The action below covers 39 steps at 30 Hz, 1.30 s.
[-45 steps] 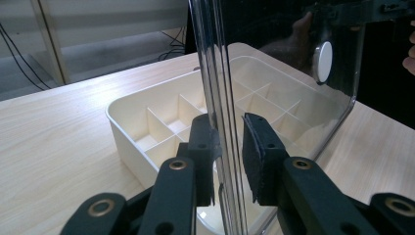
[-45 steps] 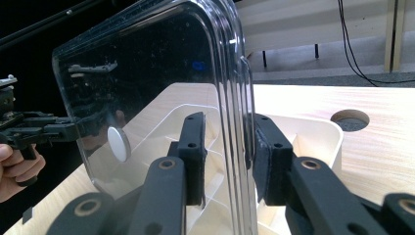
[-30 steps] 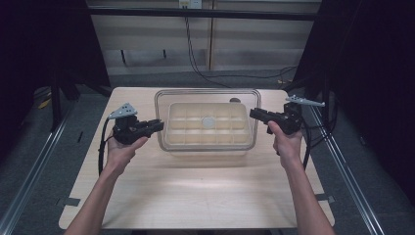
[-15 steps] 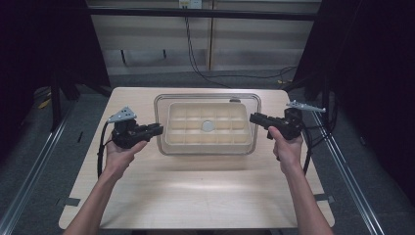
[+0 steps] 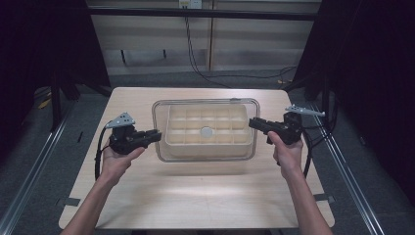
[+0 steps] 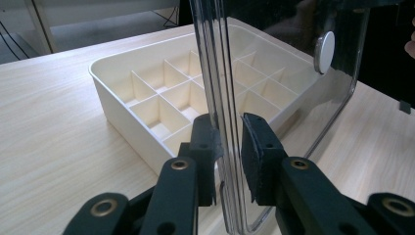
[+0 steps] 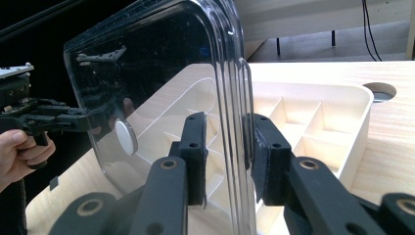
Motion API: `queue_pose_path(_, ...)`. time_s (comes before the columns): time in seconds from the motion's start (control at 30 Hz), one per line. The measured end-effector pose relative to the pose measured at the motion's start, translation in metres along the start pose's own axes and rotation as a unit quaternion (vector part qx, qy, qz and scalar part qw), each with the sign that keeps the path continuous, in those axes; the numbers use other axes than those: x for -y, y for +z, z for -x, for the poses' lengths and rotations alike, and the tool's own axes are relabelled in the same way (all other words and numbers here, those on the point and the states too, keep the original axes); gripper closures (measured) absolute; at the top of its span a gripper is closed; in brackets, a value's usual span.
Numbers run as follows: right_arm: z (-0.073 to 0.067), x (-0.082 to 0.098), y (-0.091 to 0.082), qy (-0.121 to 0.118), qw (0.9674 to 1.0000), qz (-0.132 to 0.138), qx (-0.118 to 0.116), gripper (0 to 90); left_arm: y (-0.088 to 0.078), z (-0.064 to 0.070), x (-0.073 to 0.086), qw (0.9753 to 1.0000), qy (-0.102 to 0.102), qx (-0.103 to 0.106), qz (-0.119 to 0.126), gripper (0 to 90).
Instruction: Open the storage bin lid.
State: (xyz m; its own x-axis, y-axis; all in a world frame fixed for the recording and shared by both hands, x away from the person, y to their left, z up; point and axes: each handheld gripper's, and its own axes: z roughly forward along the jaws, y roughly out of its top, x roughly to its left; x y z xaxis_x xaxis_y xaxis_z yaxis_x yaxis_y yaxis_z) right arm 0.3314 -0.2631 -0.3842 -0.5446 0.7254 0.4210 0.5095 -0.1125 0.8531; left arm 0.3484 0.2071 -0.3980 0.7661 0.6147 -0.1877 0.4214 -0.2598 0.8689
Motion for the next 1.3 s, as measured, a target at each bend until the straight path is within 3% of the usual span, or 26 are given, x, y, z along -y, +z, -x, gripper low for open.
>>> queue_pose_path(0.73, -0.013, 0.015, -0.019, 0.001, 1.0, -0.004, -0.004, 70.8, -0.011, 0.016, 0.005, 0.9998, 0.016, 0.004, -0.008, 76.3)
queue_pose_path(1.3, -0.021, 0.026, -0.027, -0.001, 0.9999, -0.014, -0.006, 71.4, -0.019, 0.024, 0.015, 0.9997, 0.015, 0.011, -0.013, 76.4)
